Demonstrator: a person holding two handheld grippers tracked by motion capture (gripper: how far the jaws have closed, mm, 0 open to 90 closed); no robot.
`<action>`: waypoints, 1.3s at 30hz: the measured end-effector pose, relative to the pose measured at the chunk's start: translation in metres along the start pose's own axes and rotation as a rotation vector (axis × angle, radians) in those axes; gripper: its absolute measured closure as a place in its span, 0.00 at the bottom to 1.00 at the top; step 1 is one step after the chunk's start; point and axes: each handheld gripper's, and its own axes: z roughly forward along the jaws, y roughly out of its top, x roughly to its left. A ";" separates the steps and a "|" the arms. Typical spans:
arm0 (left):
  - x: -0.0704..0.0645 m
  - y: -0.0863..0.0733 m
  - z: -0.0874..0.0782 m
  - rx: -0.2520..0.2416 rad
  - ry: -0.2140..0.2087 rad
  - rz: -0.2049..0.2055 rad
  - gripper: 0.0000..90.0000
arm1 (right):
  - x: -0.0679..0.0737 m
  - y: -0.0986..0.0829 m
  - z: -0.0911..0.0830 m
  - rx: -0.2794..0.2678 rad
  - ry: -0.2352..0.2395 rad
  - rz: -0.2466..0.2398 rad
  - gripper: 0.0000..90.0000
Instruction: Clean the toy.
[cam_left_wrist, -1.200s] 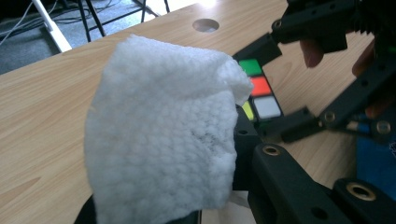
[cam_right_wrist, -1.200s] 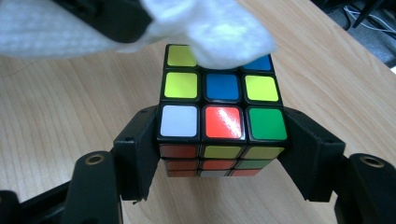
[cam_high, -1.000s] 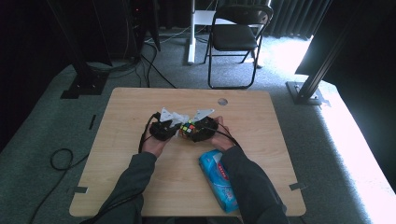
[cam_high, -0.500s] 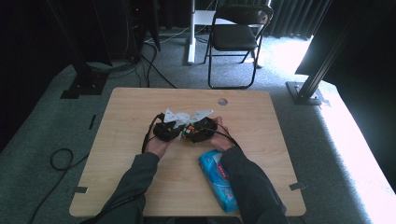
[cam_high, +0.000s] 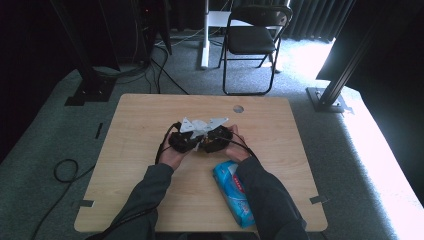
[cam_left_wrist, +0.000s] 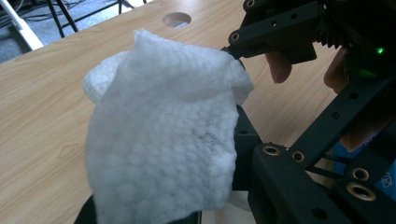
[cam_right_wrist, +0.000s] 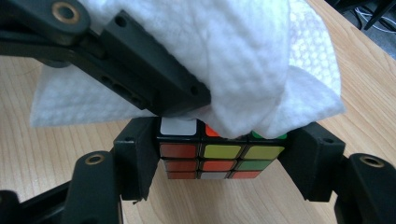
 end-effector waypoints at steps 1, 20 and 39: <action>0.000 0.000 0.000 0.000 -0.002 0.000 0.95 | 0.000 0.000 0.000 0.000 0.001 -0.001 0.38; 0.017 0.002 0.003 -0.005 0.038 -0.026 0.95 | 0.004 0.001 0.000 -0.003 0.026 -0.020 0.38; 0.015 0.008 0.011 0.008 0.028 -0.031 0.95 | 0.005 0.001 0.001 0.004 0.033 -0.037 0.38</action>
